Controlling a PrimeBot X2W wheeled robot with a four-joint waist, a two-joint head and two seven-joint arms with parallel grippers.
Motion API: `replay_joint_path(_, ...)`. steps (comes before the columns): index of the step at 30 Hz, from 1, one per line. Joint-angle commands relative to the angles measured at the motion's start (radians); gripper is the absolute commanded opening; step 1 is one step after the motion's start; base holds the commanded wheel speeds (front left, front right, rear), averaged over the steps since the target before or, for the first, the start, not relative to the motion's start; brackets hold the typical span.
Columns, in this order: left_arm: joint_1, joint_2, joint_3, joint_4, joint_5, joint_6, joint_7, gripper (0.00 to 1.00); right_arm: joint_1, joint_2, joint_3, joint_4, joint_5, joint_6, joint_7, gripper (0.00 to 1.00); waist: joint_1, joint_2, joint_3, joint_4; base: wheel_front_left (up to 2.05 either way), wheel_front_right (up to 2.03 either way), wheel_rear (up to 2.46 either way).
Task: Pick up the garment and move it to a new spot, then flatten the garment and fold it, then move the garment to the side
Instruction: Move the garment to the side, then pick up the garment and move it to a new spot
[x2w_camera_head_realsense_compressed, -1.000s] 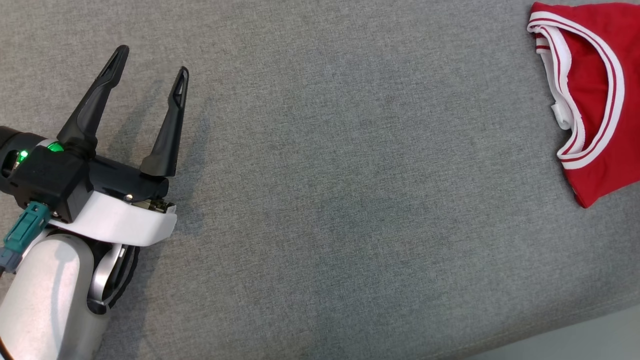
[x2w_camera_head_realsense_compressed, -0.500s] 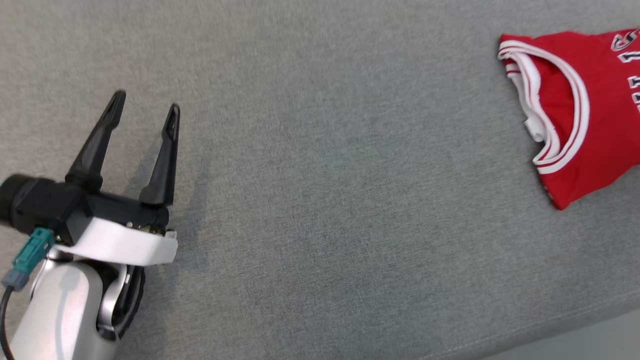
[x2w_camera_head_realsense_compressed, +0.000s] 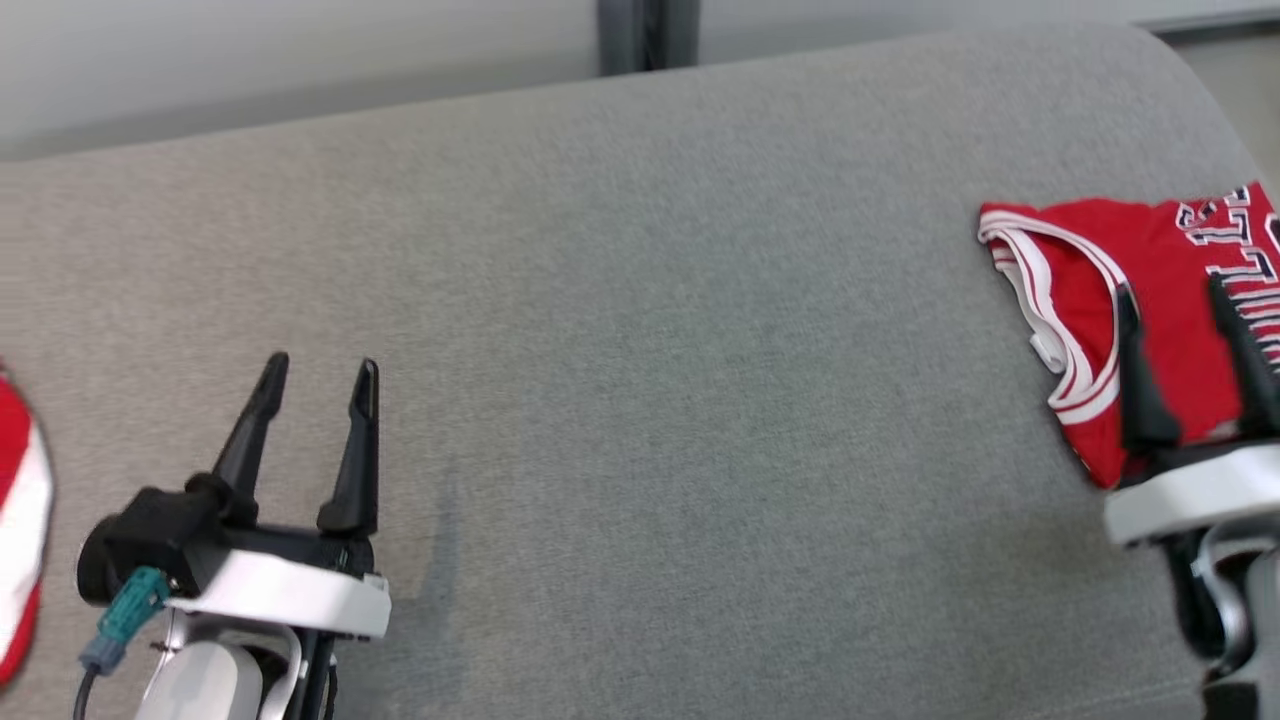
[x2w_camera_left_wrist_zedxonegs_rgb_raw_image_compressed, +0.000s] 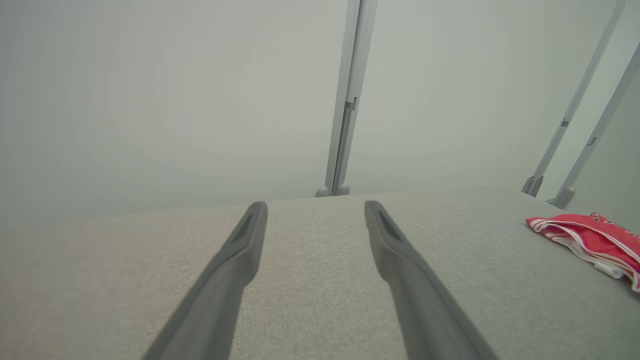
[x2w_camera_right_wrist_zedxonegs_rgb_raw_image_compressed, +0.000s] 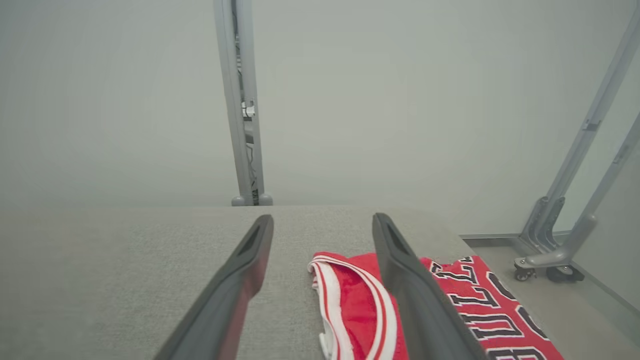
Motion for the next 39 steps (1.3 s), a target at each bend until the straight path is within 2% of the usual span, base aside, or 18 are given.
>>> replay_joint_path(1,0.021,0.003,0.001,0.011,-0.002,0.006,-0.009,1.0,0.046,0.029,0.006,-0.049,-0.012,0.0,0.023,1.0,0.0,-0.0001,-0.066,0.056,0.0,0.0,0.0)
replay_joint_path(5,0.061,-0.004,0.005,0.03,-0.007,0.014,-0.02,1.0,0.151,0.091,0.01,-0.156,-0.049,0.0,0.078,1.0,0.0,-0.0001,-0.116,0.091,0.0,0.0,0.0)
replay_joint_path(11,0.129,0.0,0.012,0.033,-0.016,0.032,-0.019,1.0,0.27,0.13,-0.002,-0.263,-0.062,0.0,0.135,1.0,0.0,-0.0001,-0.189,0.121,0.0,0.0,0.0)
replay_joint_path(22,0.207,0.021,0.013,0.013,-0.01,0.06,0.006,1.0,0.407,0.149,-0.024,-0.36,-0.082,0.0,0.208,1.0,0.0,-0.0001,-0.268,0.139,0.0,0.0,0.0)
replay_joint_path(39,0.232,0.04,0.003,0.001,-0.025,0.071,0.038,1.0,0.477,0.172,-0.055,-0.442,-0.097,0.0,0.238,1.0,0.0,-0.0001,-0.288,0.136,0.0,0.0,0.0)
